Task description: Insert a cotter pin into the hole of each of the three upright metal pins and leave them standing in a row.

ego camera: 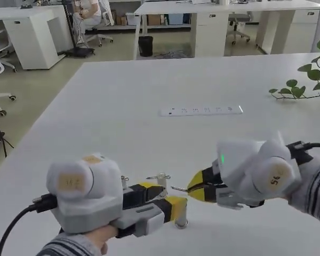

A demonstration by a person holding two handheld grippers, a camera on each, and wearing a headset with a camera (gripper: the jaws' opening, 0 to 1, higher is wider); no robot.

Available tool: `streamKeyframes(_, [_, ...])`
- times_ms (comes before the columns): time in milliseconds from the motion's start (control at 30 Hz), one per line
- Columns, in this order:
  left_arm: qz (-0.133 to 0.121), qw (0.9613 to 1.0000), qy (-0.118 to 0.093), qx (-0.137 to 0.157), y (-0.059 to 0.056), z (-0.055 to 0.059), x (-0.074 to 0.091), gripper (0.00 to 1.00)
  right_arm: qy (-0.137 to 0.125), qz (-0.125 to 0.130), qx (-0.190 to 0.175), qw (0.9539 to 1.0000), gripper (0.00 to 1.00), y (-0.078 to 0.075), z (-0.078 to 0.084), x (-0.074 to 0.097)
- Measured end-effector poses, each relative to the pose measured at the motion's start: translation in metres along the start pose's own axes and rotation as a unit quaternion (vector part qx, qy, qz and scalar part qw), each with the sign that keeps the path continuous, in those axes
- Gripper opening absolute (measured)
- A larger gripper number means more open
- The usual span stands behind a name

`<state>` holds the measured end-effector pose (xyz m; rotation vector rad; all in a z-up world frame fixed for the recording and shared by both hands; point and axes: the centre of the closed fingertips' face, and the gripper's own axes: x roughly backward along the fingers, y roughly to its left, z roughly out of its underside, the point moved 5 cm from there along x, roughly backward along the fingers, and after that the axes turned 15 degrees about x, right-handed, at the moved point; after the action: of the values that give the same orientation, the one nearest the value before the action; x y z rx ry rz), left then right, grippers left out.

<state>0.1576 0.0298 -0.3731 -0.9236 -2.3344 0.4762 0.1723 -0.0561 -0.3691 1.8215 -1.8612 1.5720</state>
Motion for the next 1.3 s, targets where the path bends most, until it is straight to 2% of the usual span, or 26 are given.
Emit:
streamKeyframes(167, [0.009, 0.9992, -0.004, 0.038, 0.0, 0.0, -0.002, 0.18, -0.008, 0.004, 0.013, 0.9999, 0.0, 0.002, -0.005, 0.001])
streamKeyframes(233, [0.016, 0.9979, -0.008, 0.062, -0.001, 0.001, -0.002, 0.18, -0.009, 0.007, 0.016, 0.9998, 0.0, 0.002, -0.007, 0.001])
streamKeyframes(333, [0.024, 0.9964, -0.016, 0.079, -0.001, 0.001, -0.002, 0.11, -0.01, 0.009, 0.018, 0.9997, 0.0, 0.003, -0.009, 0.002])
streamKeyframes(400, [0.029, 0.9949, -0.02, 0.094, -0.002, 0.0, -0.002, 0.1, -0.01, 0.009, 0.02, 0.9997, 0.0, 0.004, -0.01, 0.002])
streamKeyframes(533, [0.035, 0.9941, -0.021, 0.1, -0.003, 0.0, -0.001, 0.02, -0.01, 0.013, 0.022, 0.9996, 0.0, 0.004, -0.012, 0.002])
streamKeyframes(667, [0.04, 0.9929, -0.024, 0.11, -0.003, -0.001, -0.001, 0.0, -0.011, 0.018, 0.023, 0.9995, 0.0, 0.003, -0.015, 0.003])
streamKeyframes(800, [0.045, 0.9936, -0.027, 0.1, -0.005, 0.0, -0.002, 0.0, -0.011, 0.019, 0.019, 0.9996, 0.0, 0.003, -0.015, 0.003])
streamKeyframes(900, [0.049, 0.9956, -0.035, 0.071, -0.006, -0.002, -0.001, 0.0, -0.015, 0.022, 0.007, 0.9996, 0.0, 0.002, -0.014, 0.005])
streamKeyframes(1033, [0.06, 0.996, -0.035, 0.055, -0.008, -0.003, 0.0, 0.0, -0.02, 0.018, -0.016, 0.9995, 0.0, 0.002, -0.011, 0.006])
streamKeyframes(1067, [0.064, 0.9963, -0.034, 0.047, -0.009, -0.003, 0.001, 0.0, -0.021, 0.012, -0.025, 0.9994, 0.0, 0.003, -0.009, 0.006])
streamKeyframes(1100, [0.07, 0.9969, -0.028, 0.023, -0.01, -0.002, 0.001, 0.0, -0.025, 0.011, -0.039, 0.9989, 0.0, 0.003, -0.008, 0.006])
streamKeyframes(1200, [0.069, 0.9972, -0.013, -0.024, -0.012, 0.001, 0.003, 0.0, -0.038, 0.007, -0.065, 0.9972, 0.03, 0.004, -0.006, 0.007])
streamKeyframes(1300, [0.076, 0.9963, -0.01, -0.039, -0.013, 0.002, 0.004, 0.0, -0.046, -0.003, -0.082, 0.9956, 0.03, 0.006, -0.005, 0.008])
